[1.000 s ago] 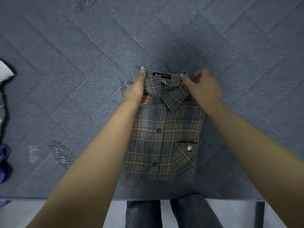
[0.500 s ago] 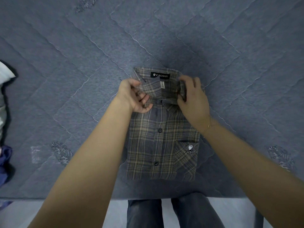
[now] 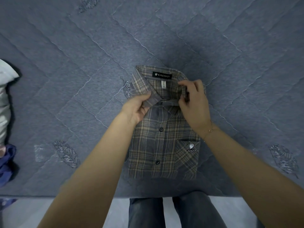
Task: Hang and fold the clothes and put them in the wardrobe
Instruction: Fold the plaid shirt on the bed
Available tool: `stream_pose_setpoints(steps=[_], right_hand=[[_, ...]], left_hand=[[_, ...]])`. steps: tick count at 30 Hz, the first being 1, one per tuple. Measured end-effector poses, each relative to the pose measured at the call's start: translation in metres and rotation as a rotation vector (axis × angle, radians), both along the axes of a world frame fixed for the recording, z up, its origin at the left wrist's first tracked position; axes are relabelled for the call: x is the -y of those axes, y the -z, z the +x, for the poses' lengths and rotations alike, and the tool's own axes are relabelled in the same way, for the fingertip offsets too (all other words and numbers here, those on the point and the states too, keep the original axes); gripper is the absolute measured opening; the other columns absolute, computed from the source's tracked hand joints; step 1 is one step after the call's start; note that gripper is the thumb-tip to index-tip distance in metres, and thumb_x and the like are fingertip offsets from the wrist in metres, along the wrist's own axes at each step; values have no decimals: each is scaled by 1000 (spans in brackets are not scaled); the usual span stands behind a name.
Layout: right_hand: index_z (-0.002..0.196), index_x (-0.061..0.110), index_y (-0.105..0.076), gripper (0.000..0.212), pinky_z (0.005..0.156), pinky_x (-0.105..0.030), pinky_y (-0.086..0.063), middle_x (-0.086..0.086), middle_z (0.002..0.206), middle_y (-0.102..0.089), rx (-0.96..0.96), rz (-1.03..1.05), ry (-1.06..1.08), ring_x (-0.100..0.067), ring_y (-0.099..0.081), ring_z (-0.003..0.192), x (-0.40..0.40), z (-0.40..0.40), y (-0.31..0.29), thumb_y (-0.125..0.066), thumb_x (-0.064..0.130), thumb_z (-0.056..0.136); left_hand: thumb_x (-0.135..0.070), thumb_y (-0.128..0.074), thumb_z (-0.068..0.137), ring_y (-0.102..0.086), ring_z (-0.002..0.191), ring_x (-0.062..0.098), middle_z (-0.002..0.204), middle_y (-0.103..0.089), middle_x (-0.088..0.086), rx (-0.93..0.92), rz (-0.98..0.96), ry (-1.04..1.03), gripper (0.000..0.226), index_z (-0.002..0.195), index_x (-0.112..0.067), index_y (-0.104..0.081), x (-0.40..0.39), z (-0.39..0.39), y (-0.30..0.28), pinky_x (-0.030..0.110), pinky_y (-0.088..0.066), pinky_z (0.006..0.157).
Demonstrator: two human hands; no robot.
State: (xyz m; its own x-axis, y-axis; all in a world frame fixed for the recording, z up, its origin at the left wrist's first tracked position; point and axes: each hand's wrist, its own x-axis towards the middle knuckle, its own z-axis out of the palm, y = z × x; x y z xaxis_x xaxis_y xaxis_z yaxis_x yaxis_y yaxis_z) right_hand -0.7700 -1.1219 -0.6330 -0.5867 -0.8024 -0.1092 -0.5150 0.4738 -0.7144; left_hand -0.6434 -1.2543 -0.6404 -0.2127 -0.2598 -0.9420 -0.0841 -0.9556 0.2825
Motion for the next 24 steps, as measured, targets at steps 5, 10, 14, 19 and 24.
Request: stream_pose_setpoints(steps=[5,10,14,19,24], right_hand=[[116,8,-63,43,86,-34,-49,-4,102,-43,121,-14,259,-13,-48,83,2,-11,-7,-56,-8,76],[124,4,-61,37,91,-14,-40,-4,108,-42,105,78,265,-12,-50,93,9,-35,-4,-62,4,87],[136,4,-50,46,111,-23,-32,-10,130,-42,253,159,310,-19,-45,123,9,-45,15,-58,25,97],[106,9,-66,27,89,-23,-50,1,101,-67,608,58,535,-8,-61,95,-8,-51,35,-60,34,96],[90,1,-69,16,64,-12,-45,-4,77,-62,404,36,472,6,-51,60,-6,-71,42,-67,17,91]], left_hand=[[-2,-57,92,-71,77,15,88,-74,8,-315,-104,-171,11,92,-7,-66,-8,4,1,30,-58,80],[-3,-65,90,-65,75,9,87,-66,-1,81,-355,200,19,105,-11,-57,-17,-6,10,22,-56,74],[-1,-69,86,-55,84,14,92,-55,3,295,-697,165,32,110,-9,-49,-8,3,13,21,-49,85],[-29,-67,91,-57,68,0,83,-57,-3,212,-509,265,16,88,-18,-56,11,15,17,12,-48,64],[-13,-59,96,-46,65,6,71,-47,-3,249,-633,211,23,75,-17,-51,26,30,28,18,-44,64]])
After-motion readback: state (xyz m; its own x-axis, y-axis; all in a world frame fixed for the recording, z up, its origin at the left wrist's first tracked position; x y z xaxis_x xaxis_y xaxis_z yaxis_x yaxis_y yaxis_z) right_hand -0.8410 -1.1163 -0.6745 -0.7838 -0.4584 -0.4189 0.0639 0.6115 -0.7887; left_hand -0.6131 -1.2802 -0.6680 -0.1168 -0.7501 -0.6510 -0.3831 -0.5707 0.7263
